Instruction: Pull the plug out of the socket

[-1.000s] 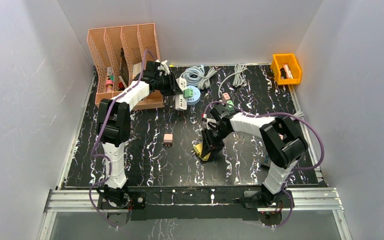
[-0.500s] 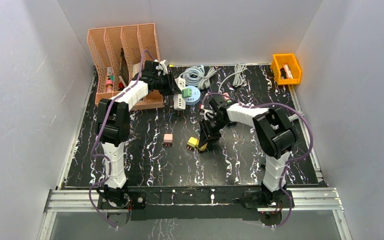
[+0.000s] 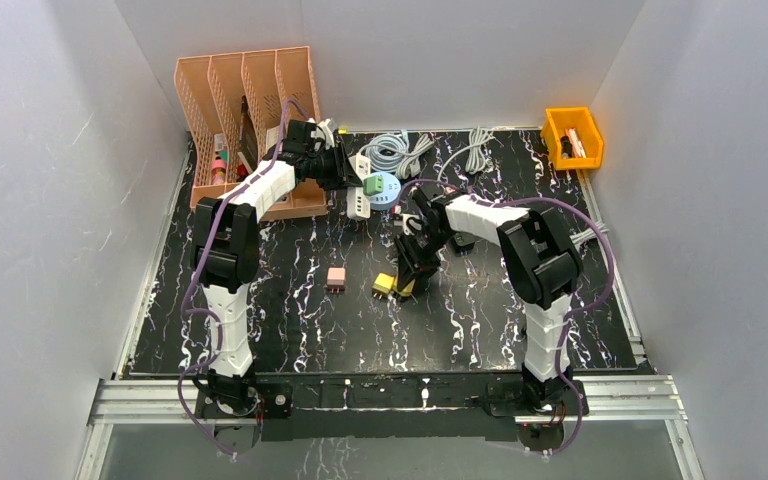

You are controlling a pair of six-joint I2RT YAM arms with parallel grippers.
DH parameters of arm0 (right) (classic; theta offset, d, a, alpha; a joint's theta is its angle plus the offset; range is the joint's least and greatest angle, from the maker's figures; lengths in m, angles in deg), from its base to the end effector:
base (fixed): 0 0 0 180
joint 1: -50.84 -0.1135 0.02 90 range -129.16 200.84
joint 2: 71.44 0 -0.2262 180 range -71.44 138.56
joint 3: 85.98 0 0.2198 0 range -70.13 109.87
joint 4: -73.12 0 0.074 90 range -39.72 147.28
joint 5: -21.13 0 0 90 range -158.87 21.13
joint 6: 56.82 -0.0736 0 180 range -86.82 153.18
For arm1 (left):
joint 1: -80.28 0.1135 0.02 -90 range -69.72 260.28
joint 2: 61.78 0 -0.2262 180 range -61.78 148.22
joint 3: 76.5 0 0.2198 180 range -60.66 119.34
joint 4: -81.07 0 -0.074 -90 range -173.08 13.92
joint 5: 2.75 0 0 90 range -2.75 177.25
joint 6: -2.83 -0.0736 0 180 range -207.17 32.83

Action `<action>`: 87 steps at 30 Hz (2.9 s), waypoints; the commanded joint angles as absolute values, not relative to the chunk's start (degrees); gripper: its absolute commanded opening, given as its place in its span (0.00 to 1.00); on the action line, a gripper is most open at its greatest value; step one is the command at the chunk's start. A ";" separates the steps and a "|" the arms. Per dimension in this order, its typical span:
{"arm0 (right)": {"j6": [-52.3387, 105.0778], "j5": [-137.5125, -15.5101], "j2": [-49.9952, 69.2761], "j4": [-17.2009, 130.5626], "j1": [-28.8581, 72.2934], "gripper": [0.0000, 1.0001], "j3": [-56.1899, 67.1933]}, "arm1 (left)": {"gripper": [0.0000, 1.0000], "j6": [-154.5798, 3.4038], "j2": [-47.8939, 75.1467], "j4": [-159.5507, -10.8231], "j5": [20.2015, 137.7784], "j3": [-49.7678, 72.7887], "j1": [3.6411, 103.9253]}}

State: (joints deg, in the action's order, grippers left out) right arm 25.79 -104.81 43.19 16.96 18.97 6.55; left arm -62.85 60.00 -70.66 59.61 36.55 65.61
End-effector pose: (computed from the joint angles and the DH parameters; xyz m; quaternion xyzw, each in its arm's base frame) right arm 0.2703 0.2189 0.1056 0.2314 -0.9180 -0.3217 0.0115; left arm 0.4437 -0.1514 0.1887 0.0331 0.8749 -0.3461 0.3371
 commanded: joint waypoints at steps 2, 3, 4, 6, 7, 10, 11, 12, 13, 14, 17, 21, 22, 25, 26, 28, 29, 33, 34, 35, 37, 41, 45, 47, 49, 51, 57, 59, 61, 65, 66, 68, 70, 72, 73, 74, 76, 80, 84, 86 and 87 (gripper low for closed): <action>29.08 -101.90 43.03 12.36 19.24 0.97 10.78 | 0.00 -62.51 55.80 -72.34 58.25 36.88 66.54; 29.22 -101.25 43.12 12.01 19.25 0.98 11.38 | 0.00 -62.44 55.71 -72.42 58.18 36.74 66.57; 29.16 -100.88 43.20 12.02 19.22 0.98 11.81 | 0.00 -62.25 55.66 -72.59 58.04 36.53 66.51; 28.44 -100.15 42.70 12.78 19.27 0.98 12.12 | 0.00 -61.97 55.52 -73.00 57.75 36.02 66.57; 28.11 -99.53 42.33 13.25 19.21 0.98 12.13 | 0.00 -61.90 55.36 -73.09 57.70 35.83 66.53; 27.29 -96.14 40.65 14.47 19.22 0.98 11.77 | 0.00 -61.86 55.06 -73.37 57.81 35.14 66.56; 27.14 -95.08 40.07 14.80 19.21 0.98 11.58 | 0.00 -61.81 54.92 -73.41 57.81 34.92 66.55; 27.05 -94.25 39.52 14.98 19.23 0.96 11.33 | 0.00 -61.90 54.90 -73.48 57.81 34.85 66.57; 26.91 -93.61 39.29 15.00 19.22 0.93 11.20 | 0.00 -61.87 54.89 -73.46 57.83 34.75 66.53; 26.75 -93.50 39.04 15.00 19.25 0.89 10.98 | 0.00 -61.87 54.93 -73.55 57.79 34.74 66.57; 26.00 -94.49 38.75 15.82 19.24 0.76 9.96 | 0.00 -61.73 55.02 -73.88 57.68 34.72 66.55; 24.99 -95.65 39.12 17.20 19.21 0.56 8.93 | 0.00 -61.50 55.19 -74.09 57.46 34.87 66.55; 24.89 -95.98 39.24 17.38 19.22 0.50 8.91 | 0.00 -61.50 55.22 -74.07 57.38 35.00 66.55; 24.66 -96.99 39.80 17.63 19.20 0.37 9.18 | 0.00 -61.75 55.26 -73.74 57.37 35.14 66.53; 24.55 -97.19 39.89 17.64 19.20 0.36 9.26 | 0.00 -61.84 55.18 -73.69 57.41 35.09 66.56; 24.50 -97.77 40.30 17.85 19.20 0.36 9.52 | 0.00 -61.85 55.07 -73.87 57.46 34.86 66.49; 24.41 -98.05 40.52 17.83 19.20 0.36 9.92 | 0.00 -61.78 55.03 -73.93 57.46 34.78 66.57; 24.93 -97.51 40.83 16.25 19.27 0.42 13.59 | 0.00 -61.46 54.98 -74.20 57.21 34.88 66.50; 25.11 -96.31 40.28 15.87 19.53 0.49 15.25 | 0.00 -61.42 54.88 -74.33 57.19 34.81 66.52; 25.10 -95.53 39.19 15.91 20.05 0.54 17.10 | 0.00 -61.32 54.70 -74.42 57.13 34.79 66.54; 25.03 -96.65 36.89 18.21 21.53 0.64 20.40 | 0.00 -60.89 54.28 -74.95 56.66 34.33 66.57; 22.97 -95.31 34.62 25.76 22.60 0.98 24.15 | 0.00 -60.71 52.54 -77.52 55.34 32.26 65.92; 18.01 -93.16 38.29 28.58 23.09 0.98 28.33 | 0.00 -60.41 50.99 -78.51 55.03 30.87 65.03; 15.85 -92.07 40.06 31.27 23.14 0.98 29.91 | 0.00 -60.41 50.08 -78.68 55.00 30.20 64.48; 13.85 -91.72 41.09 34.14 23.09 0.98 30.83 | 0.00 -60.30 49.28 -79.17 55.16 29.40 63.96; 12.59 -91.12 42.68 35.86 23.07 0.94 32.46 | 0.00 -59.94 48.66 -79.70 55.11 28.74 63.47; 10.76 -88.93 50.32 33.23 23.24 0.83 40.28 | 0.00 -58.63 47.32 -81.19 55.01 26.80 62.37; 10.24 -89.15 51.69 33.05 23.21 0.80 41.10 | 0.00 -58.43 46.90 -81.59 55.00 26.35 62.18; 9.78 -89.27 52.25 33.34 23.25 0.75 41.15 | 0.00 -58.34 46.53 -81.81 55.18 26.01 62.17; 9.12 -90.03 52.12 33.94 23.25 0.64 40.30 | 0.00 -58.43 46.51 -81.74 55.76 26.12 62.17; 9.10 -90.28 51.79 34.10 23.28 0.63 39.81 | 0.00 -58.43 46.58 -81.76 55.98 26.20 62.14; 9.14 -90.43 51.20 34.22 23.27 0.62 38.83 | 0.00 -58.43 46.82 -81.61 56.32 26.41 62.18; 9.40 -90.85 50.99 34.29 23.26 0.52 38.19 | 0.00 -58.41 47.16 -81.59 56.50 26.53 62.16; 9.52 -92.09 51.70 33.74 23.44 0.34 38.69 | 0.00 -58.43 47.44 -81.48 56.57 26.66 62.17; 9.54 -93.10 52.47 33.34 23.57 0.23 39.27 | 0.00 -58.43 47.55 -81.41 56.61 26.81 62.14; 9.52 -94.23 53.09 33.03 23.79 0.13 39.89 | 0.00 -58.43 47.76 -81.31 56.63 27.07 62.17; 9.67 -95.90 53.96 32.42 23.95 0.00 41.09 | 0.00 -58.71 47.86 -80.96 56.97 27.46 62.13; 11.18 -97.76 53.41 31.99 24.30 0.00 42.18 | 0.00 -59.90 47.97 -79.68 58.59 27.93 62.64; 14.88 -96.32 52.01 28.14 24.46 0.00 44.75 | 0.00 -59.92 48.54 -78.63 59.68 27.78 64.18; 18.59 -87.68 51.24 23.33 23.39 0.00 47.81 | 0.00 -60.41 48.83 -77.85 60.94 27.76 64.87; 20.86 -82.71 50.57 21.68 22.47 0.00 48.54 | 0.00 -60.83 48.92 -77.32 61.55 27.84 65.08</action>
State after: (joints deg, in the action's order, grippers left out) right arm 12.19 -92.99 53.77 28.13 23.97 41.65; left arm -59.01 52.04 -78.61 58.26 25.67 62.26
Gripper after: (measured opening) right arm 0.361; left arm 0.327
